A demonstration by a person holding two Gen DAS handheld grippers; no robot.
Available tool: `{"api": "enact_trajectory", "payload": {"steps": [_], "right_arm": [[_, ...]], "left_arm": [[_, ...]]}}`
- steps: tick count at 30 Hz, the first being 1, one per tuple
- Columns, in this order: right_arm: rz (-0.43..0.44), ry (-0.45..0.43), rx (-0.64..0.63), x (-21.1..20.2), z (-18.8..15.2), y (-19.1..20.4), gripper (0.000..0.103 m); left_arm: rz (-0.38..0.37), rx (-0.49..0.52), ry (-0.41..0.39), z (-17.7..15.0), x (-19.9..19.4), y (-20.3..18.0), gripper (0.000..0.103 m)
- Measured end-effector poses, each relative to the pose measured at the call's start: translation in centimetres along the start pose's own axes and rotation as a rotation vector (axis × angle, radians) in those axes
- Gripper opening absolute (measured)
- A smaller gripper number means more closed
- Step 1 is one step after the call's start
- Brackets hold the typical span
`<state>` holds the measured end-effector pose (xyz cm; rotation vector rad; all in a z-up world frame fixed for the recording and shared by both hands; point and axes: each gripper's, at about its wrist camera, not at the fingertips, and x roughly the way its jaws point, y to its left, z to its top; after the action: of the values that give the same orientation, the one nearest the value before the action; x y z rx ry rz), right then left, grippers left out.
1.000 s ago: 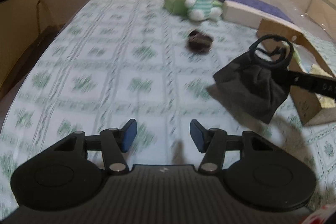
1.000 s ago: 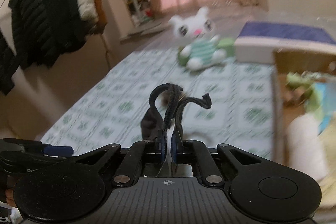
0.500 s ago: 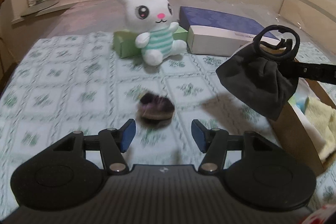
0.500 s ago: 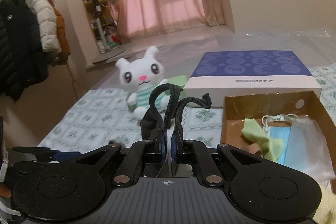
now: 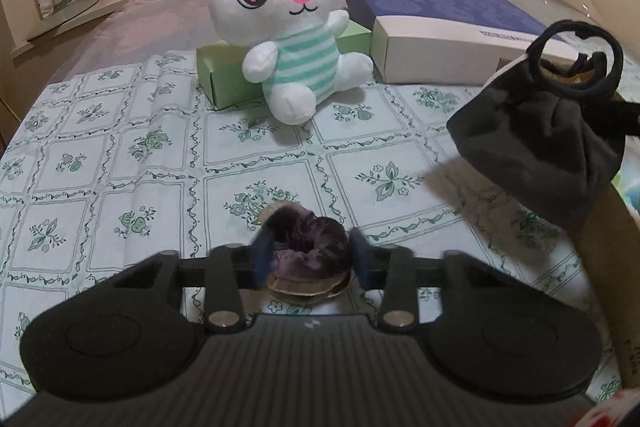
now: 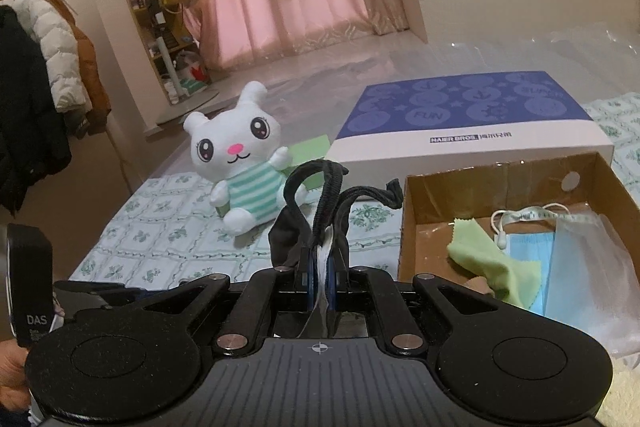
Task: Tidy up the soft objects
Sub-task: 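Grasp the dark scrunchie with the left tool while the right tool carries the mask, then lower the mask and scrunchie into the cardboard box and open both tools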
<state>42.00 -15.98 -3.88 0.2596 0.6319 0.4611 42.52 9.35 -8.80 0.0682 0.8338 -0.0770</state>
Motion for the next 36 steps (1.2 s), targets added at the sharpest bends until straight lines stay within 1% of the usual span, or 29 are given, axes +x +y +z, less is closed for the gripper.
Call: {"api": "enact_trajectory", "payload": {"steps": [1,2,6,10,13,17,21,23,26,29,32,36], "right_arm": [[0.002,-0.002,0.009,-0.2,0.0,-0.2,0.007],[0.005,-0.005,0.016,-0.4,0.1,-0.4,0.007],[0.013,-0.019,0.046,-1.7,0.6,-1.2,0.007],[0.004,-0.048,0.068,-3.5,1.2,-2.5,0.007],[-0.023,-0.08,0.082,-5.2,1.9,-3.9,0.007],[-0.073,-0.128,0.094,-7.4,2.8,-6.2,0.007],[-0.119,-0.144,0.112,-8.7,3.2,-8.7,0.007],[-0.138,-0.135,0.115,-8.9,3.2,-10.0,0.007],[-0.146,-0.092,0.151,-8.4,3.1,-12.2,0.007],[-0.159,-0.051,0.167,-7.5,2.8,-14.0,0.007],[-0.181,0.0,0.143,-5.9,2.7,-15.1,0.007],[-0.205,0.058,0.095,-4.0,2.5,-16.0,0.007]], "left_arm": [[-0.002,0.003,0.001,0.0,0.0,-0.1,0.021],[-0.007,0.005,-0.002,0.1,-0.2,-0.1,0.017],[-0.039,0.015,-0.034,0.5,-1.7,-0.7,0.015],[-0.076,0.035,-0.079,1.7,-3.6,-2.5,0.015],[-0.107,0.061,-0.114,3.1,-4.8,-4.7,0.015],[-0.176,0.092,-0.159,5.1,-5.6,-8.5,0.015],[-0.249,0.115,-0.169,7.1,-5.2,-13.0,0.016],[-0.277,0.133,-0.165,7.7,-4.7,-15.3,0.016],[-0.313,0.158,-0.144,8.2,-3.4,-18.3,0.016],[-0.321,0.172,-0.102,8.7,-1.6,-20.8,0.016],[-0.29,0.207,-0.069,9.0,0.5,-22.5,0.016],[-0.251,0.231,-0.025,9.4,2.9,-23.5,0.016]]}}
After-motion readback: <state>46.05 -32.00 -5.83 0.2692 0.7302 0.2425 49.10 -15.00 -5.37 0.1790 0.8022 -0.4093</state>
